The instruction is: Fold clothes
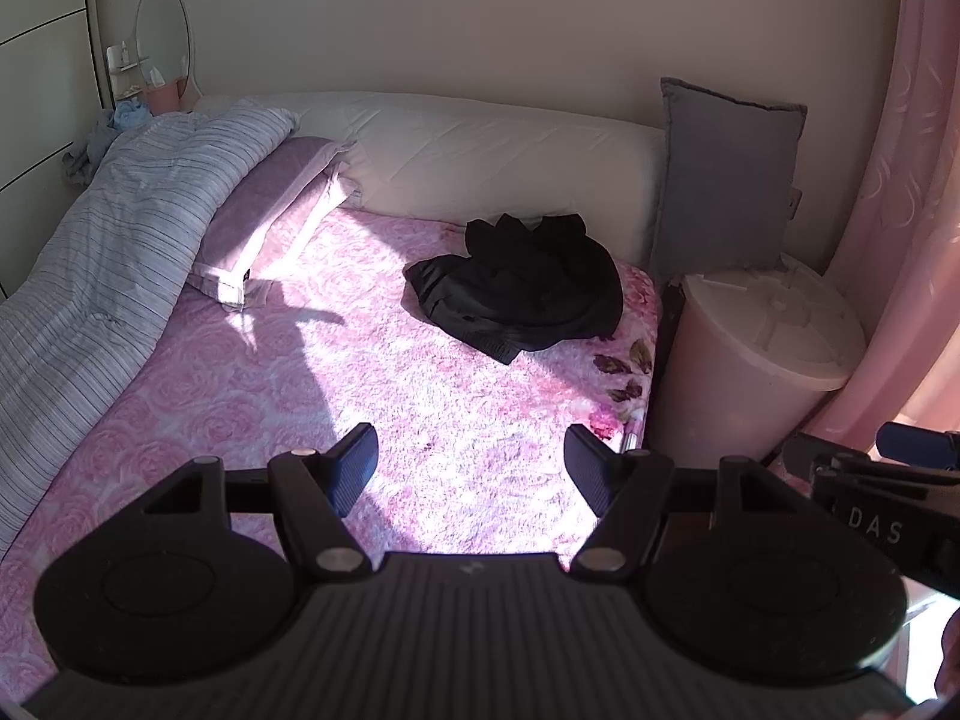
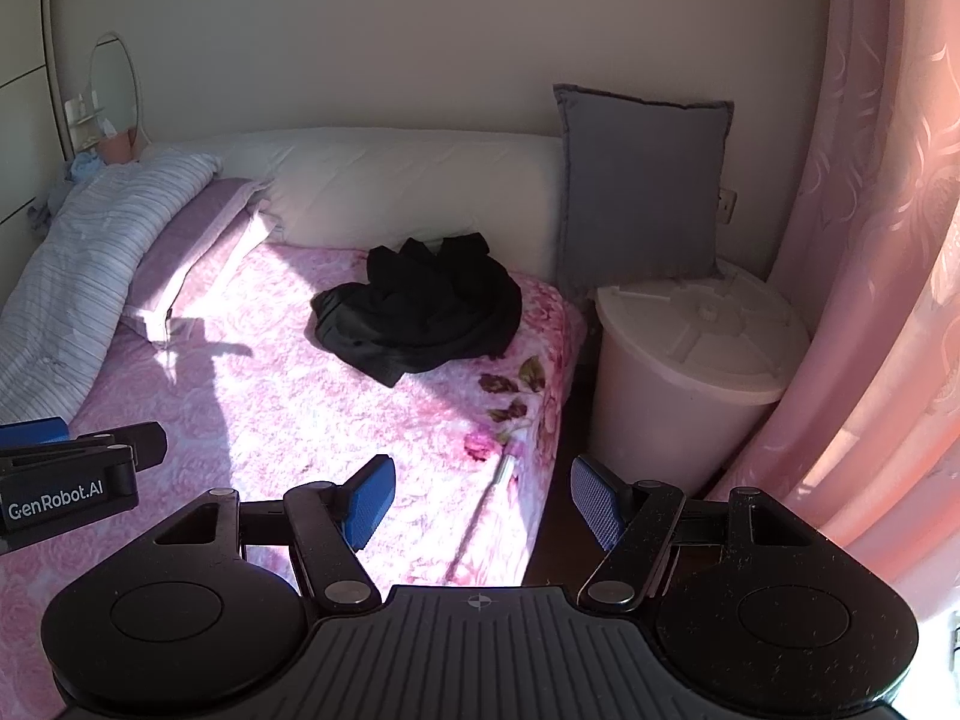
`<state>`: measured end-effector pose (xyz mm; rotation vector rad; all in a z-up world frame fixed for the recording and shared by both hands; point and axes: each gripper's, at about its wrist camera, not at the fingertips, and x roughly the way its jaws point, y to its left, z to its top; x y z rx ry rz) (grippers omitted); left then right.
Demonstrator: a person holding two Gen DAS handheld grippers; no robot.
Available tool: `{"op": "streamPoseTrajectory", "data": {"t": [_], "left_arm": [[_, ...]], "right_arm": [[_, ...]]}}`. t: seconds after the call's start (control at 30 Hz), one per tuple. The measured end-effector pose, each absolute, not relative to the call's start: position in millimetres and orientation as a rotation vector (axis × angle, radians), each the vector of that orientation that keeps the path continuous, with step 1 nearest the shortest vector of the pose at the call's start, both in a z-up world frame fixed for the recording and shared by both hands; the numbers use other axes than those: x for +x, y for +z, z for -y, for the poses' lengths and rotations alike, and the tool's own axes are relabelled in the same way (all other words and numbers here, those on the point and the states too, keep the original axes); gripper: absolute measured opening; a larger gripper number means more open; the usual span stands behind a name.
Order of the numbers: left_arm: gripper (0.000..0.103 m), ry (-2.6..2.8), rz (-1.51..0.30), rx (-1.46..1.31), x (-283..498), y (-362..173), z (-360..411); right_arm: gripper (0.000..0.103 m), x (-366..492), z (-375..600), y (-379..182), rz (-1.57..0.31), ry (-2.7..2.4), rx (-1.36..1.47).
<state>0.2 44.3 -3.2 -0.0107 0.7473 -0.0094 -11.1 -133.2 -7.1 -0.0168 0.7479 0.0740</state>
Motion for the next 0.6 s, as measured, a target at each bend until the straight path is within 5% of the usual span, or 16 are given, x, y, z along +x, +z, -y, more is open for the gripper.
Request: {"op": "streamPoseTrajectory", "data": {"t": [0.6], "left_arm": [[0.065, 0.023, -0.758, -0.03, 10, -5, -50]], "right_arm": [[0.069, 1, 126, -7, -0.75, 0.098, -0.041]]}}
